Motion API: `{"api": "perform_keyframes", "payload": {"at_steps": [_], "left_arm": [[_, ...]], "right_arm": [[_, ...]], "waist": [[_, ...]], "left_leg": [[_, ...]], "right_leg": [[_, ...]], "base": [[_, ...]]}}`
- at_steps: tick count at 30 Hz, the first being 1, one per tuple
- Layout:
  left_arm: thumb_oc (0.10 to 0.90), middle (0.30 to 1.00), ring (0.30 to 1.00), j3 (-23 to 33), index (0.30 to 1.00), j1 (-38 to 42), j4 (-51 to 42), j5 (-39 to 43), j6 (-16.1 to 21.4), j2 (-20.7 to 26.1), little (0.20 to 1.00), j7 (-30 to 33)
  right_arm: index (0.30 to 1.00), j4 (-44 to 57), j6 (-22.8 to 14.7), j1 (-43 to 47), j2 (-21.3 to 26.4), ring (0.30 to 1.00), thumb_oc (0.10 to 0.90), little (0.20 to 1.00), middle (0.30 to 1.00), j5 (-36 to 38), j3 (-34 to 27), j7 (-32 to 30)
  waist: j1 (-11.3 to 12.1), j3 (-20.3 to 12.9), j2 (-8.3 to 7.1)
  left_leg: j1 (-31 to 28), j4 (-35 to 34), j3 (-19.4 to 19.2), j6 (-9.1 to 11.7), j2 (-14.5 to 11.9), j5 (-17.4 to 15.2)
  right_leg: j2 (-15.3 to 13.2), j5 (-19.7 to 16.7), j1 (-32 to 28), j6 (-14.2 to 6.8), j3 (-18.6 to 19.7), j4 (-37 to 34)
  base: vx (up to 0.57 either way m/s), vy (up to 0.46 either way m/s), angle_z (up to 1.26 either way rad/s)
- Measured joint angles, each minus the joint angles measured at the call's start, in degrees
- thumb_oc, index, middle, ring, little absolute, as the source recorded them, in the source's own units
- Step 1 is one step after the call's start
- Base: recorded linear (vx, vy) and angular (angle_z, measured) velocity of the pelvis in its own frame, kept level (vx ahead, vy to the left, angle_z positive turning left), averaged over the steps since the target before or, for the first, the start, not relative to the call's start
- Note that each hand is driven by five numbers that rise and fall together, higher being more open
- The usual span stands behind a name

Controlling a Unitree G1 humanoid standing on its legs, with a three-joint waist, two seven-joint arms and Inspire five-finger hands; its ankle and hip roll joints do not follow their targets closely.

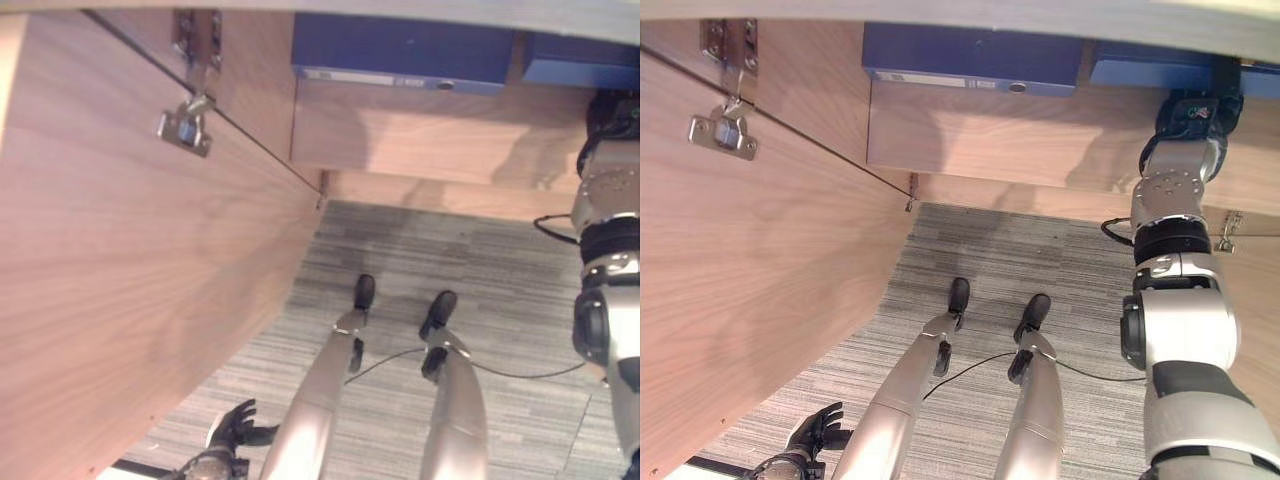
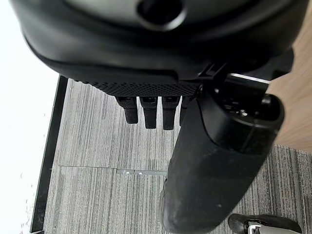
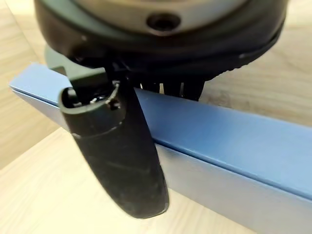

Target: Put the empty folder in the office cabinet

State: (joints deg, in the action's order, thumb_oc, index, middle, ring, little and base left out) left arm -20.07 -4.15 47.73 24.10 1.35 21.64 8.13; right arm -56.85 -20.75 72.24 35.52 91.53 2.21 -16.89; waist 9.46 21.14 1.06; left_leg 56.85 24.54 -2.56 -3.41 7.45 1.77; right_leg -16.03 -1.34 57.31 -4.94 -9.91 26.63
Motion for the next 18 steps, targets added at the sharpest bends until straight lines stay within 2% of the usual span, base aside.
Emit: {"api": "perform_keyframes", "payload": {"at_steps": [8, 11, 15, 18], "left_arm": [[0.800, 0.900, 0.900, 0.0, 0.900, 0.6, 0.0, 0.4, -0.1, 0.0, 0.900, 0.0], [0.800, 0.900, 0.900, 0.1, 0.900, 0.8, 0.0, 0.4, -0.1, 0.1, 0.900, 0.0], [0.800, 0.900, 0.900, 0.1, 0.900, 0.9, 0.1, 0.4, -0.1, 0.4, 0.900, -0.1], [0.800, 0.900, 0.900, 0.2, 0.900, 1.0, 0.1, 0.4, -0.1, 0.2, 0.900, -0.1]], "right_arm": [[0.900, 2.8, -2.7, -1.8, -3.6, 0.900, 0.800, 0.900, 0.900, 0.8, 1.1, -0.2], [0.900, 2.8, -2.6, -1.8, -3.6, 0.900, 0.800, 0.900, 0.900, 0.8, 1.6, -0.1], [0.900, 2.7, -0.1, -1.9, -3.5, 0.900, 0.800, 0.900, 0.900, 0.2, 4.8, 0.3], [0.900, 4.9, -0.1, -2.3, -4.4, 0.900, 0.800, 0.900, 0.900, 0.2, 3.8, 0.2]], "waist": [[-0.2, 0.3, -0.52], [-0.3, 0.6, -1.04], [-0.6, 2.0, -2.63], [-1.2, 2.7, -2.97]], "left_leg": [[-2.3, -2.0, -0.3, -0.3, -0.4, 0.4], [-2.4, -2.6, -0.3, -0.3, -0.6, 0.7], [-3.4, -4.4, -0.2, 0.1, -1.4, 1.3], [-4.8, -6.6, 0.1, 0.8, -1.7, 2.2]], "right_leg": [[0.5, -0.7, -2.0, 0.1, 0.1, -2.0], [0.9, -1.0, -2.1, 0.3, 0.0, -2.6], [1.7, -2.2, -3.6, 0.4, -0.4, -5.3], [2.3, -3.3, -5.2, 0.4, -1.2, -8.0]], "base": [[0.00, -0.004, -0.03], [0.00, -0.044, -0.03], [0.01, -0.042, -0.06], [0.01, -0.048, -0.01]]}}
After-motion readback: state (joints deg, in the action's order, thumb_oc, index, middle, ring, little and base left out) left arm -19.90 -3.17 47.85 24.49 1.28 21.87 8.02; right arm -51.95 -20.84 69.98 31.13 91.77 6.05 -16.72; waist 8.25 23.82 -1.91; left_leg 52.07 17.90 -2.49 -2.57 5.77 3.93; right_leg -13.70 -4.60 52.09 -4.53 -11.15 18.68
